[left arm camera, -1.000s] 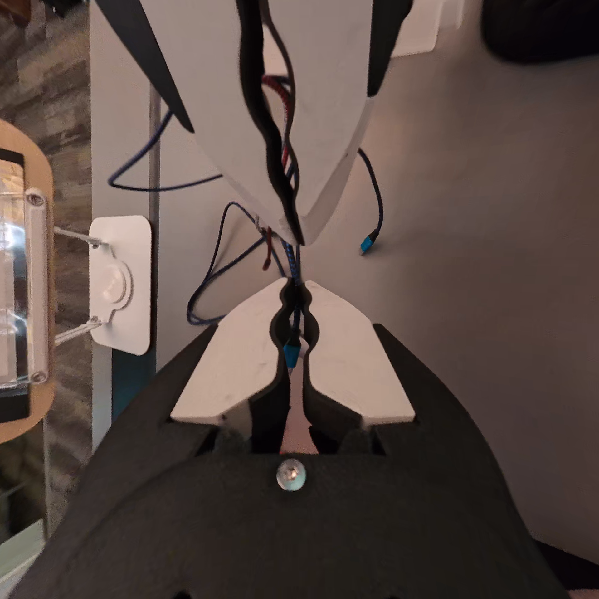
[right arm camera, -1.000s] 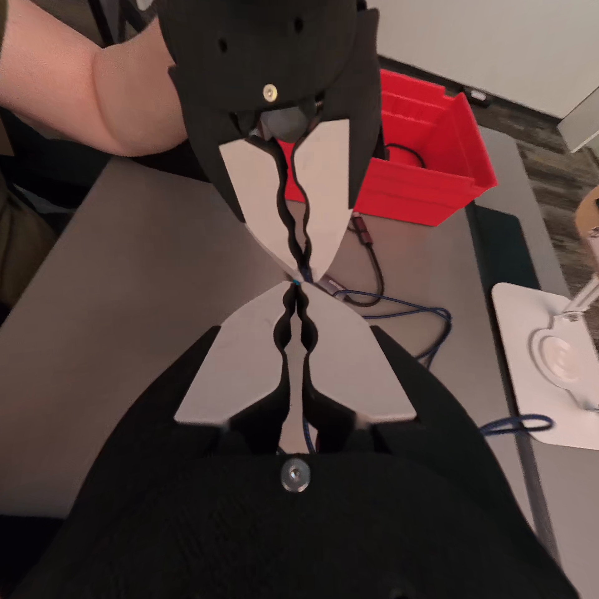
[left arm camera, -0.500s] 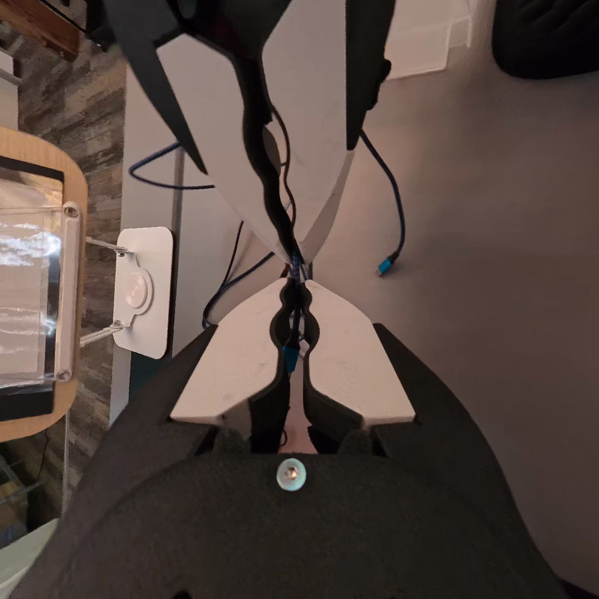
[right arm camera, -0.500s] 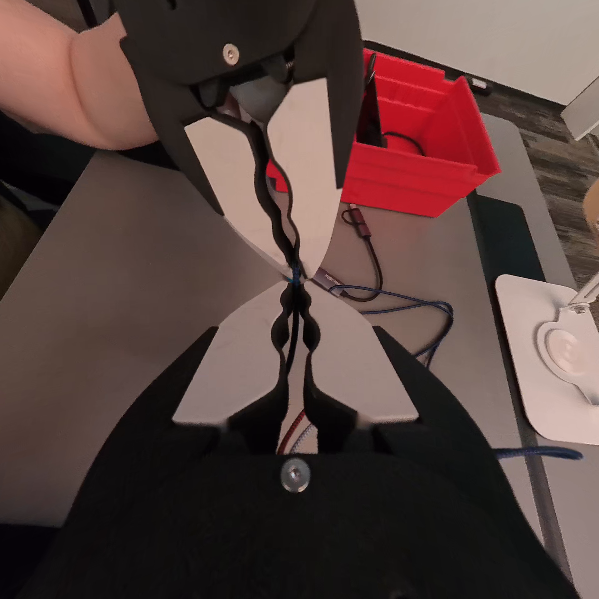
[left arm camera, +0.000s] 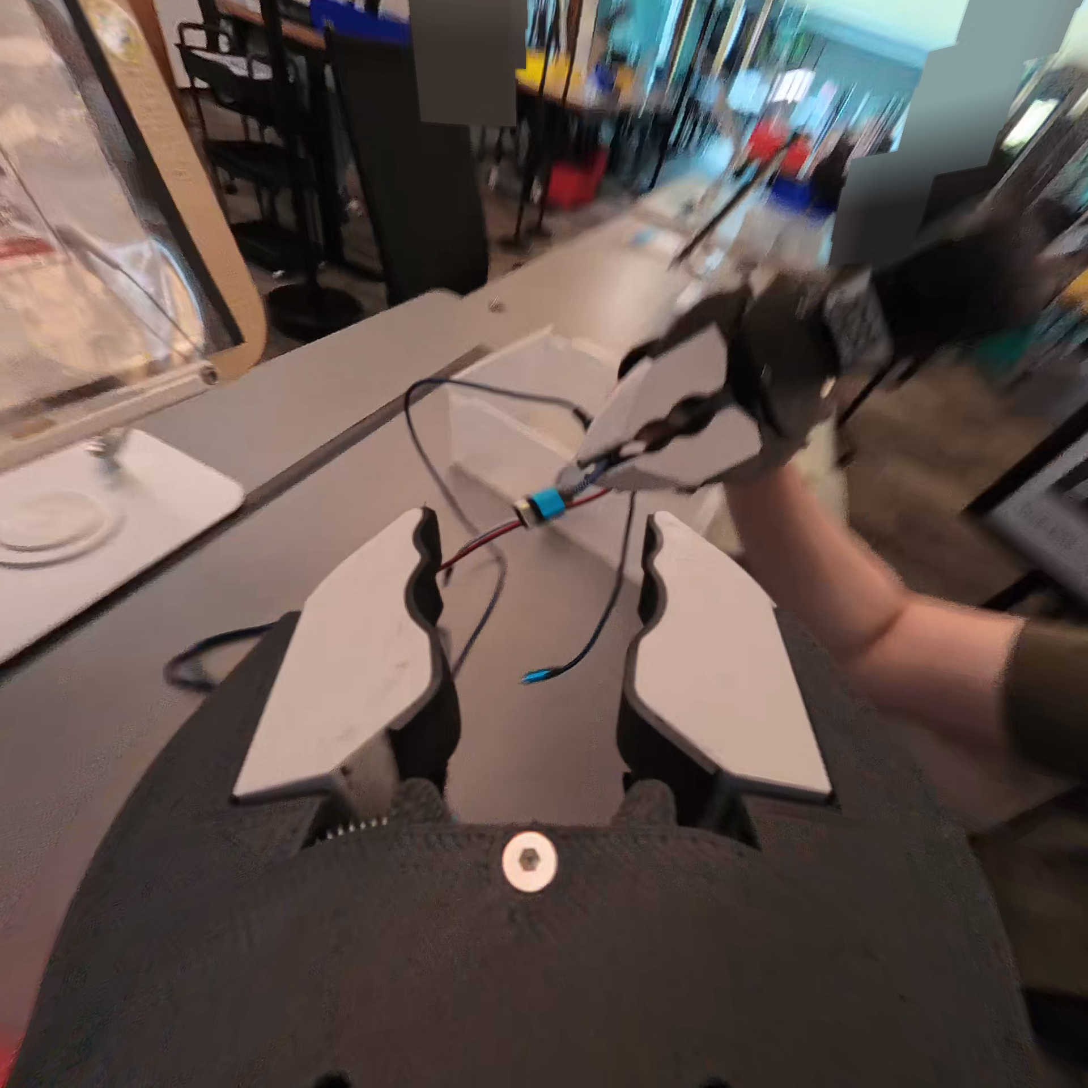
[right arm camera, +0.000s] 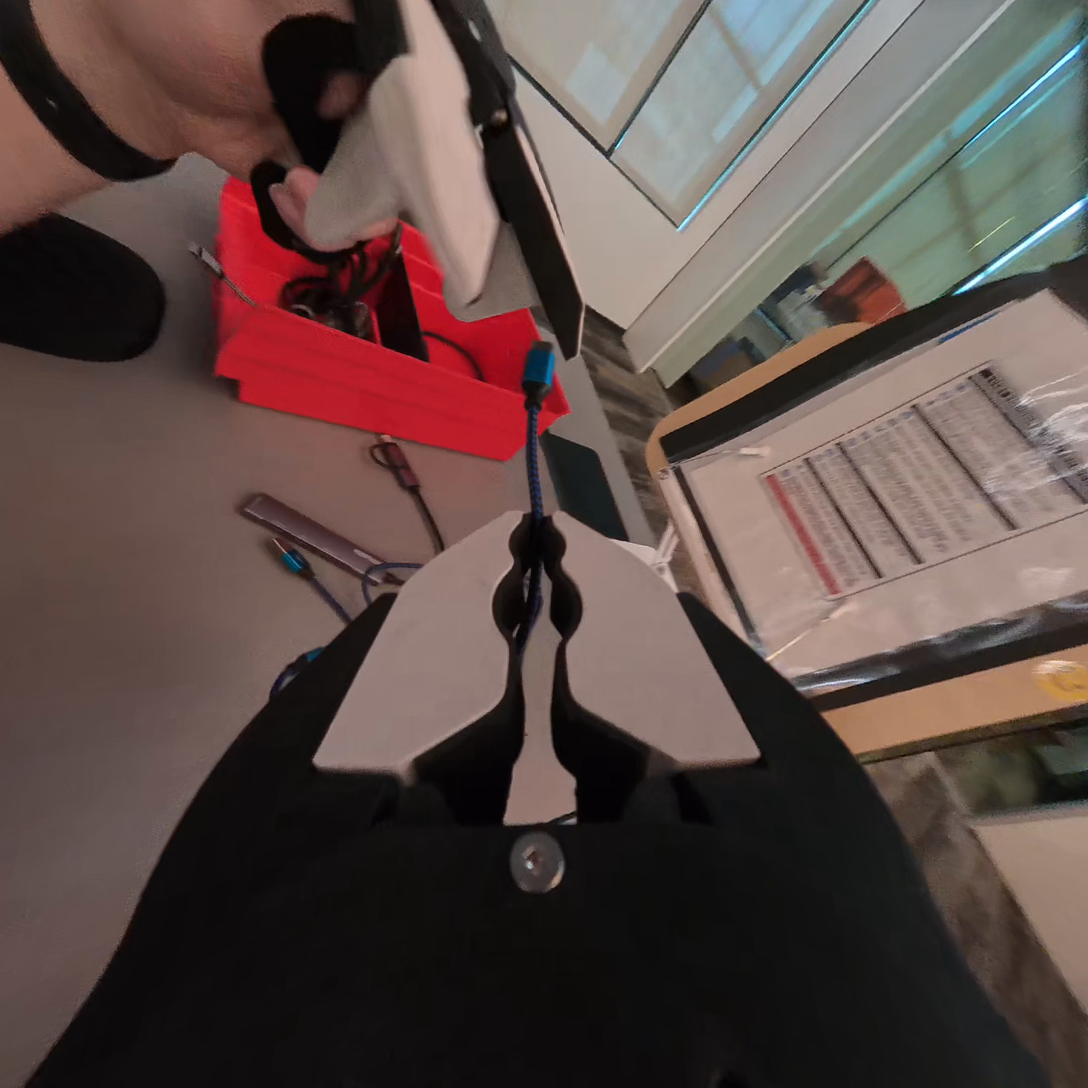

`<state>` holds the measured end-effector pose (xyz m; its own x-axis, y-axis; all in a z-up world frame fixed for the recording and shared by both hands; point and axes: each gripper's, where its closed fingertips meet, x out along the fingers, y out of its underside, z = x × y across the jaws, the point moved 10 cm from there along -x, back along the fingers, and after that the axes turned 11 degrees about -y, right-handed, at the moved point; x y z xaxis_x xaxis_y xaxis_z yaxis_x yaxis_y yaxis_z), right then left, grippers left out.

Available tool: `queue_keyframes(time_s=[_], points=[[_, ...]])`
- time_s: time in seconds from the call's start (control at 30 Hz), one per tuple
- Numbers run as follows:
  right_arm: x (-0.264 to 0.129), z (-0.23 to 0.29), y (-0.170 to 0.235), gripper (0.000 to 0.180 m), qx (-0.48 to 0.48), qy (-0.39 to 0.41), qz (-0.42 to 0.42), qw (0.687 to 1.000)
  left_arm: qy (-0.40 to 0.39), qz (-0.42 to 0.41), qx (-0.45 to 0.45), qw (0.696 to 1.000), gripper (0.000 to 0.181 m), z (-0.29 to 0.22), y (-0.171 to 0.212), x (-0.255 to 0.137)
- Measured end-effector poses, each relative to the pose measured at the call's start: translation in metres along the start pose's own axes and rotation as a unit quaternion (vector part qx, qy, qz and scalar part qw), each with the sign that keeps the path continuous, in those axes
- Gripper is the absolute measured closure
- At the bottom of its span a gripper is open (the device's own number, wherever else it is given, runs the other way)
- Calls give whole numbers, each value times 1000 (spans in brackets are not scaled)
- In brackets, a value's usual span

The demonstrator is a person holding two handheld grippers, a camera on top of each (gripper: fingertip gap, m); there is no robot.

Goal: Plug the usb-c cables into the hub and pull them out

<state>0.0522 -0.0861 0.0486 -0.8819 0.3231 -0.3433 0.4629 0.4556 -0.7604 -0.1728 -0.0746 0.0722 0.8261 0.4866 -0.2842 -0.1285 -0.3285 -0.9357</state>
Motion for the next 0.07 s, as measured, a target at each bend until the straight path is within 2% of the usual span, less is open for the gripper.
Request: queue_keyframes(time_s=[0.07], points=[[-1, 2, -5, 176, -21, 13, 14, 1000, 84, -32, -91, 992, 124, 10, 0, -1]])
